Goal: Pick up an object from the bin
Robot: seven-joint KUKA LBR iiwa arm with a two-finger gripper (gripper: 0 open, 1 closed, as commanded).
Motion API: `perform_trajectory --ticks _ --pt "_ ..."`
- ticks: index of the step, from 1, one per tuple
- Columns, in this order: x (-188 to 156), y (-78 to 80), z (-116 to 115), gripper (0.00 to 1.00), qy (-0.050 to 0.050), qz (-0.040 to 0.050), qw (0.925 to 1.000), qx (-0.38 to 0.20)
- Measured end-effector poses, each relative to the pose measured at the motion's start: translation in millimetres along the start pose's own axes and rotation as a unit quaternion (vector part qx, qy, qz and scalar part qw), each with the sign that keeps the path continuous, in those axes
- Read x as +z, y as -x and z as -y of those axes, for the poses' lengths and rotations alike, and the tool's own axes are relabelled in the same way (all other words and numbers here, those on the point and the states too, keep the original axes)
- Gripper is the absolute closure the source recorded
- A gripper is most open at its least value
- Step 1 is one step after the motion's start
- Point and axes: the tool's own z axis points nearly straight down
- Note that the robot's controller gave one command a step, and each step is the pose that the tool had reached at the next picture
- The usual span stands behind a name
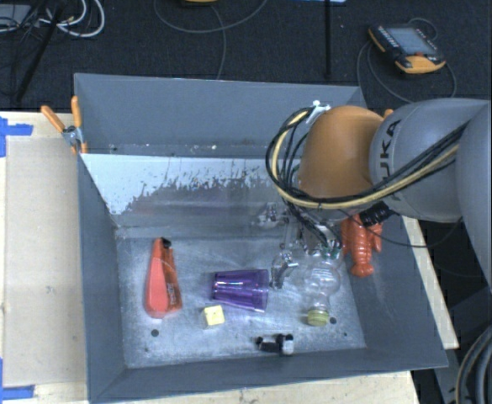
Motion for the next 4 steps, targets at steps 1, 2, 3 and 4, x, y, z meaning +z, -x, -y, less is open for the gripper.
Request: perform_trajectory --ticks 1,2,3,4 --pt "19.3 -32.7 -7.4 0.00 -0.001 -0.0027 0.9883 -0.152" --pt "21.0 -41.9 -28.5 0.00 0.000 -0.0039 0.9747 -0.223" --pt "30.3 -33.3 -119.0 1.00 -0.001 0.0024 0.9934 -0.114" --pt "32.8 -35.8 -119.0 0.00 -0.001 -0.0017 0.9934 -0.115"
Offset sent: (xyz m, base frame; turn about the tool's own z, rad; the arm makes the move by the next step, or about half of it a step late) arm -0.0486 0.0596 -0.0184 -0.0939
